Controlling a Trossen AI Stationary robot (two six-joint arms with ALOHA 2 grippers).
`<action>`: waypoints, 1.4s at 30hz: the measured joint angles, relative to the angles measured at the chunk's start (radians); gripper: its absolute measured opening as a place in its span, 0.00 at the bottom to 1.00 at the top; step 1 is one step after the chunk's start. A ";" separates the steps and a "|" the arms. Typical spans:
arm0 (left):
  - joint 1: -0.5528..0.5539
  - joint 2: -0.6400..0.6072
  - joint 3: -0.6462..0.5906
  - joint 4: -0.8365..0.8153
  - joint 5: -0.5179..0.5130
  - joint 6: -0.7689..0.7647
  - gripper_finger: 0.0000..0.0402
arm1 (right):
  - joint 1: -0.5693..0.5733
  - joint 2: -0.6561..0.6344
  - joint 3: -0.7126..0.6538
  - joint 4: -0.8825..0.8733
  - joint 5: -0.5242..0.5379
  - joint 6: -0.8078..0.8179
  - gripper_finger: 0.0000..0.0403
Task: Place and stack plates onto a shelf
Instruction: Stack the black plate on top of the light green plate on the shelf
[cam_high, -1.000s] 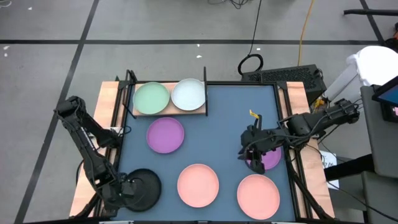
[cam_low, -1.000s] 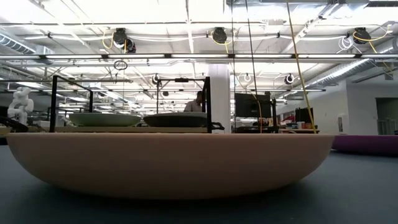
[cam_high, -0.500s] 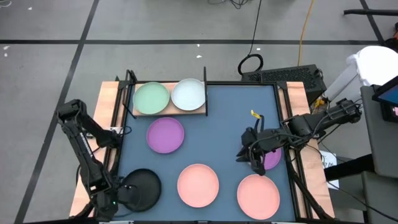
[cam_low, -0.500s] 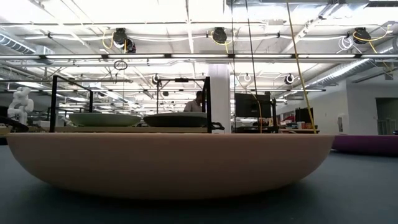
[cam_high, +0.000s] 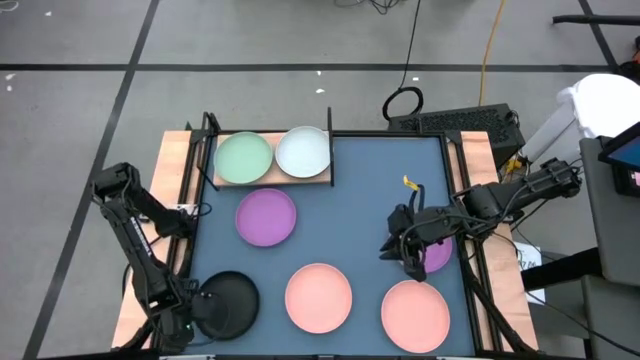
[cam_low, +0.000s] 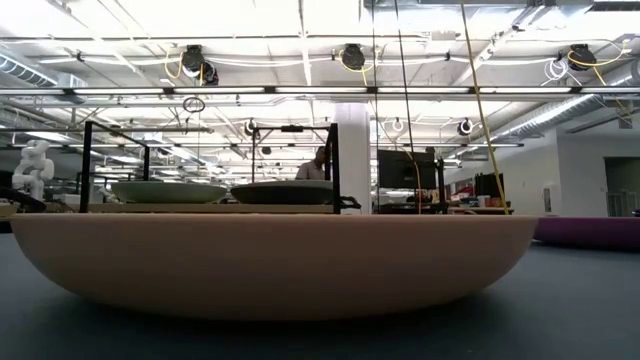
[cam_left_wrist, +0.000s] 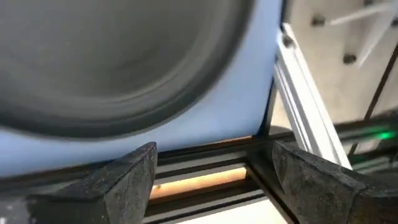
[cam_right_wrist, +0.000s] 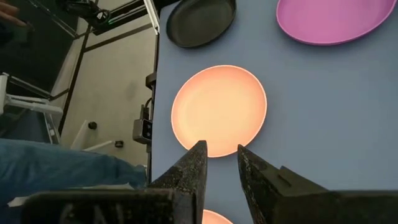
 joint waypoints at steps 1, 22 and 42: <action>0.012 -0.007 0.000 -0.006 0.001 -0.026 0.79 | 0.000 0.000 0.000 0.000 0.000 0.000 0.19; 0.379 -0.044 -0.072 -0.270 -0.169 0.199 0.60 | 0.000 0.000 0.000 0.036 0.028 0.051 0.19; 0.448 -0.043 -0.258 0.026 -0.188 0.251 0.60 | 0.000 0.000 0.000 0.045 0.028 0.071 0.19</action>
